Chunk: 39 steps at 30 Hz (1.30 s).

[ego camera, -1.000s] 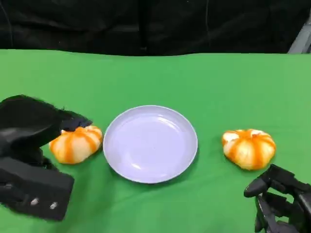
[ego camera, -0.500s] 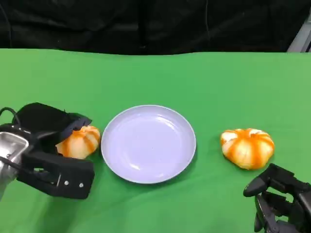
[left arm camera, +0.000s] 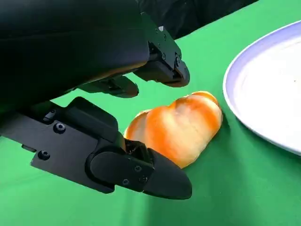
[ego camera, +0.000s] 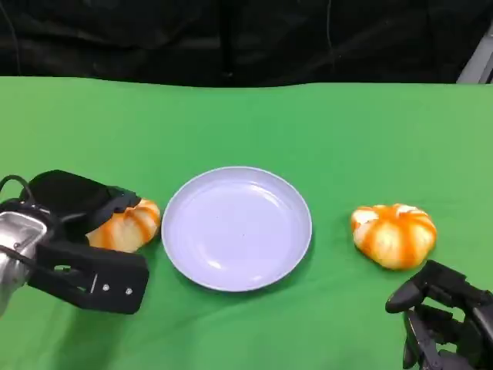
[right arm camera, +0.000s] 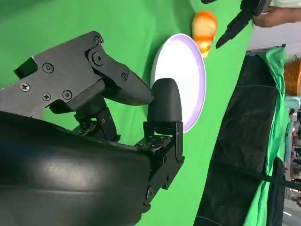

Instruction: Grasp the bread from the table and place it into the plate.

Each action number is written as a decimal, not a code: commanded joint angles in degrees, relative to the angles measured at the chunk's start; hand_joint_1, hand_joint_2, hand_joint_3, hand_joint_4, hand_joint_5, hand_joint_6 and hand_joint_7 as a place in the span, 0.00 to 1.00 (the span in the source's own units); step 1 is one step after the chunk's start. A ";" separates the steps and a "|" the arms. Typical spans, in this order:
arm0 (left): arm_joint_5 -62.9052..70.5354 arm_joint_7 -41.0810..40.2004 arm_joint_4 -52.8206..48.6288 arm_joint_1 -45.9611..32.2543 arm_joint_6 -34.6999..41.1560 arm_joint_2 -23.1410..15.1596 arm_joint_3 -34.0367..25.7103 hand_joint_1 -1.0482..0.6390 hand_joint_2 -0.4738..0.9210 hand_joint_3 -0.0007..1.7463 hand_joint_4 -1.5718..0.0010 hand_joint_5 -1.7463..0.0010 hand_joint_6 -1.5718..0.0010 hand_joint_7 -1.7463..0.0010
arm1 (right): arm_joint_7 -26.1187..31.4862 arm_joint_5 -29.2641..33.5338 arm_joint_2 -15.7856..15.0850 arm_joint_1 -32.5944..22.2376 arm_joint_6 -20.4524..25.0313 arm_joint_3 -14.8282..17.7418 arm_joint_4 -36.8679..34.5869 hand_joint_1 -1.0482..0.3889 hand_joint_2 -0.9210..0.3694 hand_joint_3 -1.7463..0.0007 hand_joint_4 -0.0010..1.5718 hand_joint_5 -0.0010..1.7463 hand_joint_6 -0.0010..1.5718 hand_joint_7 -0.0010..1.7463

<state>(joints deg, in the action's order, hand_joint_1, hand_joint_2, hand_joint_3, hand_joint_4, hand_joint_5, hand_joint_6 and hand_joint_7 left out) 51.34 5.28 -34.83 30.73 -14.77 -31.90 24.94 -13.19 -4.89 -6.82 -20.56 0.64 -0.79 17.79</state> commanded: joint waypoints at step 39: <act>-1.86 -5.50 -22.39 10.65 3.13 5.74 5.61 0.21 1.00 0.10 0.71 0.99 0.72 0.99 | -0.18 -0.81 -0.34 -0.27 0.15 0.48 1.22 0.66 0.17 0.43 0.46 1.00 0.39 0.93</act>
<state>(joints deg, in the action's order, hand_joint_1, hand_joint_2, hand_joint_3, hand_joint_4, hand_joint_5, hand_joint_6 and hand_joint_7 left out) 49.93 0.93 -56.26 40.38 -11.46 -25.95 29.98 -13.37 -4.94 -6.82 -20.60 0.95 -0.81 18.57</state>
